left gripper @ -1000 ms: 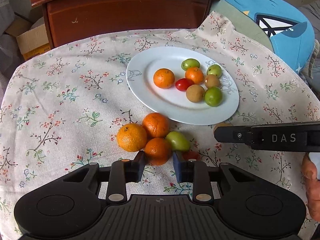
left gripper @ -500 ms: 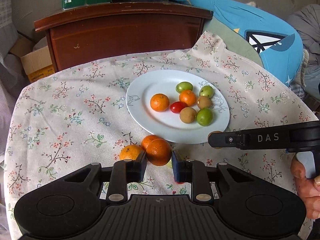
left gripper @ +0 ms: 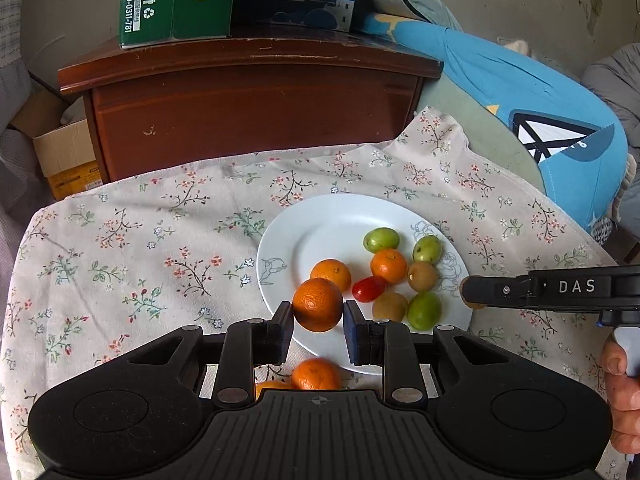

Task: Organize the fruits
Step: 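Carry the kiwi and the orange over the white plate, then lower the kiwi and orange onto the plate and open both tools, then move both open tools back to the loose fruits beside the plate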

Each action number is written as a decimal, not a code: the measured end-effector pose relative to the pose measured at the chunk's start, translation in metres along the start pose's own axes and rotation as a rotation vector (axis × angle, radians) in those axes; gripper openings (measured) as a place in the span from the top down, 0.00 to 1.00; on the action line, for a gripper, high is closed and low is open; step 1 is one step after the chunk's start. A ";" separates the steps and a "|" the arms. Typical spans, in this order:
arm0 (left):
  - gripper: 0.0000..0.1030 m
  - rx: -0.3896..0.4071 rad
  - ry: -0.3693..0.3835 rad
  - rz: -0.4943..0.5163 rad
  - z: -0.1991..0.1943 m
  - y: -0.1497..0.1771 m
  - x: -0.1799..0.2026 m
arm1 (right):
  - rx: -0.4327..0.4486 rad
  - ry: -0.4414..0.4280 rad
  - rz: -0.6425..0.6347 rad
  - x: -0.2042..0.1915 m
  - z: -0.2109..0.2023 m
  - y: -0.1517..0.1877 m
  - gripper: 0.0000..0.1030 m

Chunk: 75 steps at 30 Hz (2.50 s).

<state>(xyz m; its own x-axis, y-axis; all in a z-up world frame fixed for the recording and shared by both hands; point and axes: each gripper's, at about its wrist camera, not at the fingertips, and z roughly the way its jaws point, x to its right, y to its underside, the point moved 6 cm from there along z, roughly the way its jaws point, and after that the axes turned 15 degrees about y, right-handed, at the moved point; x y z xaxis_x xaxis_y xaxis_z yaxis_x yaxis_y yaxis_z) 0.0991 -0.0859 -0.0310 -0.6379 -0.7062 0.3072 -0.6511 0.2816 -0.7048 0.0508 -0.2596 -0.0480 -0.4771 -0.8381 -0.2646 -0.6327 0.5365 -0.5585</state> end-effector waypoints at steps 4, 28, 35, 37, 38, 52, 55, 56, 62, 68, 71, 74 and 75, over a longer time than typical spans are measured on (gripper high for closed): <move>0.77 -0.027 0.005 -0.002 0.015 0.002 -0.002 | -0.014 0.019 0.031 0.007 0.010 -0.001 0.73; 0.33 -0.025 -0.035 0.065 -0.003 -0.014 0.003 | 0.026 -0.001 0.024 -0.009 0.003 -0.012 0.49; 0.27 -0.065 -0.044 0.032 -0.027 0.007 -0.008 | -0.010 0.044 -0.141 -0.027 -0.013 0.026 0.43; 0.22 -0.077 -0.057 0.046 -0.035 0.014 -0.008 | -0.021 0.050 -0.171 -0.030 -0.018 0.038 0.40; 0.21 -0.074 -0.061 0.045 -0.039 0.017 -0.008 | -0.025 0.049 -0.179 -0.031 -0.020 0.042 0.39; 0.20 -0.139 -0.123 0.010 -0.039 0.024 -0.031 | -0.081 -0.013 -0.379 -0.058 -0.019 0.090 0.39; 0.20 -0.155 -0.125 0.022 -0.037 0.028 -0.031 | -0.086 -0.013 -0.399 -0.062 -0.014 0.095 0.39; 0.20 -0.159 -0.123 0.022 -0.036 0.029 -0.032 | -0.085 -0.015 -0.407 -0.064 -0.012 0.096 0.39; 0.20 -0.153 -0.143 0.004 -0.037 0.030 -0.042 | -0.047 -0.092 -0.410 -0.073 -0.011 0.098 0.38; 0.23 -0.151 -0.128 0.047 -0.036 0.031 -0.037 | 0.014 -0.078 -0.490 -0.083 -0.009 0.104 0.57; 0.23 -0.156 -0.109 0.059 -0.035 0.032 -0.034 | 0.024 -0.086 -0.491 -0.084 -0.007 0.104 0.61; 0.24 -0.157 -0.099 0.083 -0.034 0.034 -0.030 | 0.028 -0.092 -0.493 -0.085 -0.006 0.105 0.66; 0.24 -0.161 -0.090 0.086 -0.034 0.034 -0.029 | 0.031 -0.092 -0.494 -0.085 -0.006 0.105 0.66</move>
<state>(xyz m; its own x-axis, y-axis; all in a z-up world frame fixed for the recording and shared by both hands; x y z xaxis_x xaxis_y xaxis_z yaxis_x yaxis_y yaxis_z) 0.0815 -0.0334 -0.0427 -0.6595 -0.7281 0.1868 -0.6577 0.4386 -0.6124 0.0214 -0.1313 -0.0789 -0.0687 -0.9972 -0.0301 -0.7503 0.0715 -0.6572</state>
